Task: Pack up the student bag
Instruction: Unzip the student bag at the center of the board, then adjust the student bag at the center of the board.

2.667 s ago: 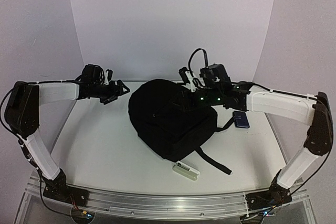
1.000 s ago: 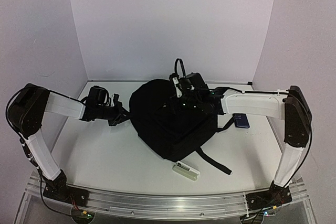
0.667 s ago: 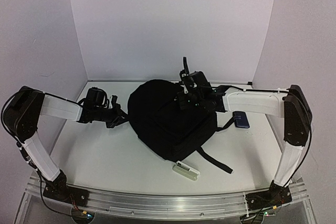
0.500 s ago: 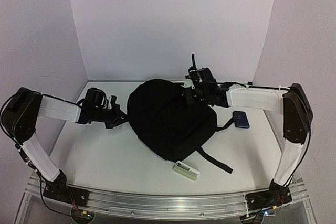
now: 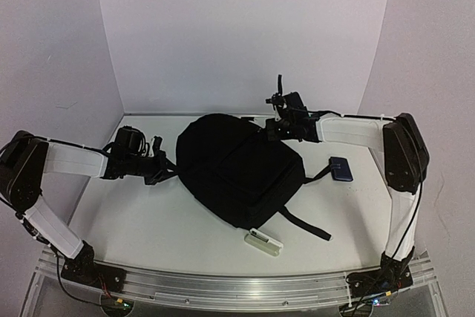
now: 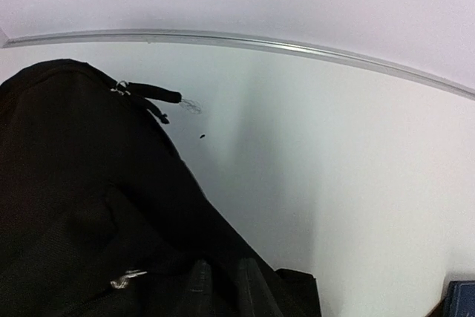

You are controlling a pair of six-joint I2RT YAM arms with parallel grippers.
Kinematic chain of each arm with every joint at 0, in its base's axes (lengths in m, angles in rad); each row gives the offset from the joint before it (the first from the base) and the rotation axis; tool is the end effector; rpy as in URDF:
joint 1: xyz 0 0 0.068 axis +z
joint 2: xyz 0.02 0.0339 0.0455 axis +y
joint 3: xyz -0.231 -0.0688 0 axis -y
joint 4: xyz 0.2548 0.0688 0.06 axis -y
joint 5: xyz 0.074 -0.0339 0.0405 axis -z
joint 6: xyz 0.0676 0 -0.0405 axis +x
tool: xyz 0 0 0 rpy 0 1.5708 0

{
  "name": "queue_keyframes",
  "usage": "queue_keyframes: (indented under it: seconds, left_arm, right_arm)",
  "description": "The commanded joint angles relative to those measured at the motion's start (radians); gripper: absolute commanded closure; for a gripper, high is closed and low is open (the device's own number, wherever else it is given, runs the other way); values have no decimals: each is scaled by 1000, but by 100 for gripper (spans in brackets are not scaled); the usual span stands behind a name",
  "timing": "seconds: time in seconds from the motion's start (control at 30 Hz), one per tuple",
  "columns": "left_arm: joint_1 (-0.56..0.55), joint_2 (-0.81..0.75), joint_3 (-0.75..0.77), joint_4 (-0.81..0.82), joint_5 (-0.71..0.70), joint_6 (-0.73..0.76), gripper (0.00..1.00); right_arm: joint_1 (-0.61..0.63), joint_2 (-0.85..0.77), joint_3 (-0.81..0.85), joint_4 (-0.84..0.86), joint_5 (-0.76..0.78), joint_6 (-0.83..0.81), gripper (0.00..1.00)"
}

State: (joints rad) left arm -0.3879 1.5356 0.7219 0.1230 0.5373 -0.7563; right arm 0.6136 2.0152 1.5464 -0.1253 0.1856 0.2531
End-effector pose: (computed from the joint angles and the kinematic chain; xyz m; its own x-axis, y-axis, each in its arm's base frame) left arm 0.2945 -0.1577 0.1162 -0.9026 -0.2681 -0.3369 0.0973 0.6353 -0.7661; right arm 0.4079 0.2720 0.1819 -0.5535 -0.0888 -0.8281 -0.3123 0.9439 0.1075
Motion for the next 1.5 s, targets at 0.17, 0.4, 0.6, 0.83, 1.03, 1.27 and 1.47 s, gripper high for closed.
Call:
queue_keyframes:
  seconds: [0.17,0.4,0.6,0.83,1.03,1.27,1.47]
  left_arm:
    - [11,-31,13,-56,9,50,79]
    - [51,31,141,-167,-75,134,28]
    - [76,142,279,-171,-101,215,19]
    - [86,266,392,-192,-135,281,52]
    - [87,255,318,-148,-90,248,98]
    - [20,136,161,-159,-64,213,100]
    - [-131,-37,75,-257,-124,187,93]
  right_arm:
    - [-33,-302,-300,13,-151,150,22]
    - [-37,-502,-567,21,-238,313,20]
    - [-37,-616,-756,179,-344,499,24]
    - [-36,-577,-866,400,-427,618,35]
    - [-37,-453,-805,504,-427,583,68]
    - [-88,-276,-570,488,-344,432,94]
    - [-158,-112,-332,431,-318,290,88]
